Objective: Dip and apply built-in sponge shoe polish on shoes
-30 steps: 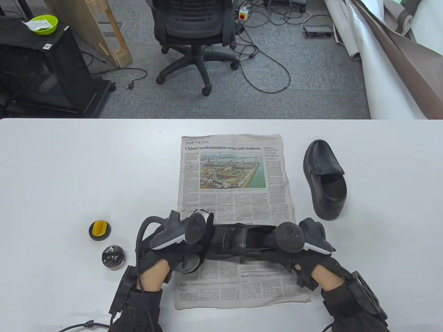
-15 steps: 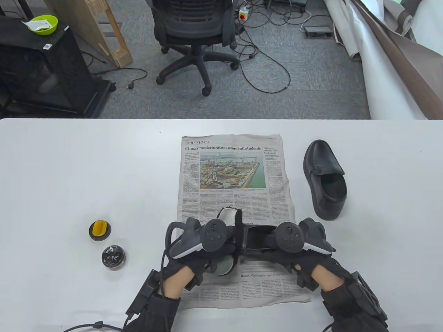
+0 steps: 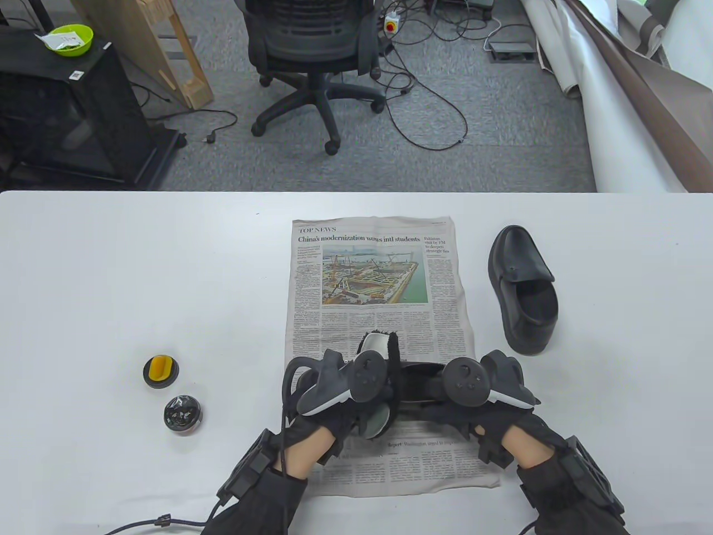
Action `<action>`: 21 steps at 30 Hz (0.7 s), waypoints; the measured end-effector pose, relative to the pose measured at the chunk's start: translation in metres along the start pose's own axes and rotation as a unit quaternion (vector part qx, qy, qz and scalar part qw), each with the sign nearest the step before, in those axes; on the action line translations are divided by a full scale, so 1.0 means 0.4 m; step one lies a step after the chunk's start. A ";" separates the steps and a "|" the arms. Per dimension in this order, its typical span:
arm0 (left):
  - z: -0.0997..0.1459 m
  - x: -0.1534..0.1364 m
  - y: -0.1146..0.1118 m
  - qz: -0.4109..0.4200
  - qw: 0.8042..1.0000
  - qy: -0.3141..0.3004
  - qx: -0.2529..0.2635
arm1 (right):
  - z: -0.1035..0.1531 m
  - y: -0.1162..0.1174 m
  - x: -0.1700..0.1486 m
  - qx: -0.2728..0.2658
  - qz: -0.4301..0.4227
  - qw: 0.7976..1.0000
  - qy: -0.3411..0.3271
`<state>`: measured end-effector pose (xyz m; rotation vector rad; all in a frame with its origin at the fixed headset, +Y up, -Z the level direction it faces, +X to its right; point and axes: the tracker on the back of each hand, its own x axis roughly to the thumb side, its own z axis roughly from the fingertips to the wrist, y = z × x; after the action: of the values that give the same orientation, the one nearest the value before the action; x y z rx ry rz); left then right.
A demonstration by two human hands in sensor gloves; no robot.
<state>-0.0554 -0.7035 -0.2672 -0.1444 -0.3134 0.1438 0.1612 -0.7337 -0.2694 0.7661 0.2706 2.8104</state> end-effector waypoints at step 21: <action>0.017 -0.194 0.026 -0.089 0.983 0.151 -0.062 | 0.001 0.001 0.002 -0.004 0.004 1.000 0.005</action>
<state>-0.1316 -0.7051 -0.2856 -0.2578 -0.0308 -0.0759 0.1606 -0.7336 -0.2686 0.7547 0.2585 2.8219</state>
